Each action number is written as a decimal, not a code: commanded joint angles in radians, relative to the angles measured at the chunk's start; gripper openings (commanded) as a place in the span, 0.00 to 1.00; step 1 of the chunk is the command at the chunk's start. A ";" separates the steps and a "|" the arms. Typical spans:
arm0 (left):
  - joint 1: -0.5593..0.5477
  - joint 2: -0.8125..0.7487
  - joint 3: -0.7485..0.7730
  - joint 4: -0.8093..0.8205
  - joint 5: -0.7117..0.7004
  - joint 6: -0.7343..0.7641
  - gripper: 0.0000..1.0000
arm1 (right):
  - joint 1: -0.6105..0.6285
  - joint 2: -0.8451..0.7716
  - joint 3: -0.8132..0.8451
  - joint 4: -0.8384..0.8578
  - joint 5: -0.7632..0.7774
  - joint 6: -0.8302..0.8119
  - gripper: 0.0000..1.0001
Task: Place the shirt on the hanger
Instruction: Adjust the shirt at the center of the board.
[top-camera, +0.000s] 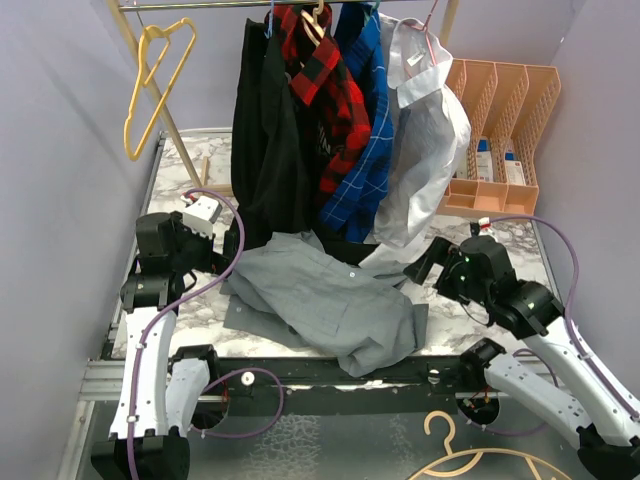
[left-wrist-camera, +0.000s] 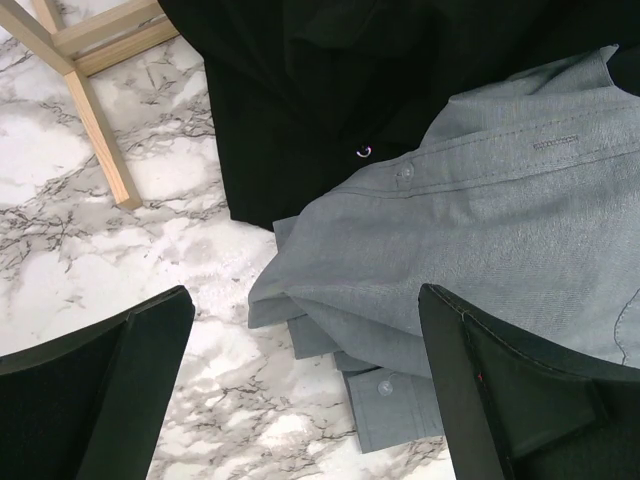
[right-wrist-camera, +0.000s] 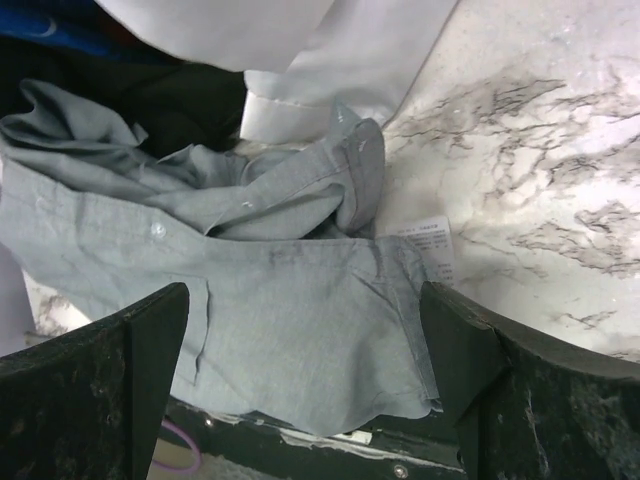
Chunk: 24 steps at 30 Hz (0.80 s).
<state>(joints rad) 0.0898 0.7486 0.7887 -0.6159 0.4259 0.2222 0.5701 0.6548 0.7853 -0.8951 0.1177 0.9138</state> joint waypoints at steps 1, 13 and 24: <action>0.006 0.005 -0.008 0.019 -0.015 -0.001 0.99 | 0.002 0.011 0.022 -0.013 0.092 0.039 0.99; 0.000 0.003 -0.004 0.017 -0.011 0.002 0.99 | 0.002 -0.095 -0.104 0.131 -0.106 -0.060 0.99; -0.015 -0.001 -0.001 0.016 -0.008 0.005 0.99 | 0.002 -0.252 -0.160 -0.114 -0.119 -0.004 1.00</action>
<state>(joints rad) 0.0780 0.7593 0.7887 -0.6140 0.4252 0.2226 0.5701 0.4732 0.5941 -0.8803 -0.0151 0.8913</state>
